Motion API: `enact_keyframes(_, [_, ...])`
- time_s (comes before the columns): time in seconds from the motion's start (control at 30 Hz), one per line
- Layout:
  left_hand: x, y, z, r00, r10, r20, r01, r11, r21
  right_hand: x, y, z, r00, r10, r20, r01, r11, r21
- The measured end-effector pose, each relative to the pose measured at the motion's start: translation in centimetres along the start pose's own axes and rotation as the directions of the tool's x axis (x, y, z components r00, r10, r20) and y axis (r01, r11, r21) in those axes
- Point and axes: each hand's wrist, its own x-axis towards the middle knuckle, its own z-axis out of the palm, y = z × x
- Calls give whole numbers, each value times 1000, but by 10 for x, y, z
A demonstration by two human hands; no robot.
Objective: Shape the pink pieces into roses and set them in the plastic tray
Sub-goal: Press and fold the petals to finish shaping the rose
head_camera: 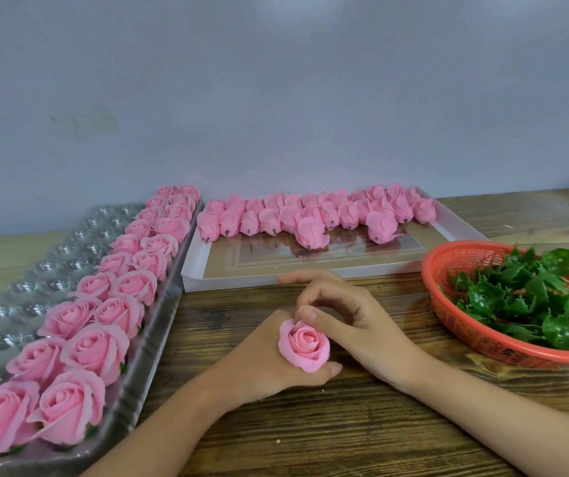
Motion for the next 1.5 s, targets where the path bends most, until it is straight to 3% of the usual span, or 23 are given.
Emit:
enact_keyframes(0.37, [0,2,0,1000,6,7,-5,1000,-21,2,4,1,990,119,-71,-111,987,116])
enact_keyframes(0.53, [-1,2,-2,1000,2,5,-1,998,-70,0,3,-1,986,102,-135,-78,981,177])
enact_keyframes(0.7, [-1,5,-1,1000,7,26,-6,998,-60,1,5,3,988,154,-33,-150,984,94])
enact_keyframes(0.93, [-2,4,-3,1000,2,-15,-4,992,-124,-1,7,2,980,160,-116,-148,984,100])
enact_keyframes(1.13, [0,5,1,991,-29,-133,17,996,-93,-7,6,12,998,59,22,-54,986,-160])
enact_keyframes(1.23, [-1,8,-1,993,-47,-110,34,992,-122,-6,7,12,998,58,23,-52,976,-210])
enact_keyframes(1.5, [-3,9,-3,985,-115,-128,79,964,-252,-6,10,10,992,81,-98,-92,989,-114])
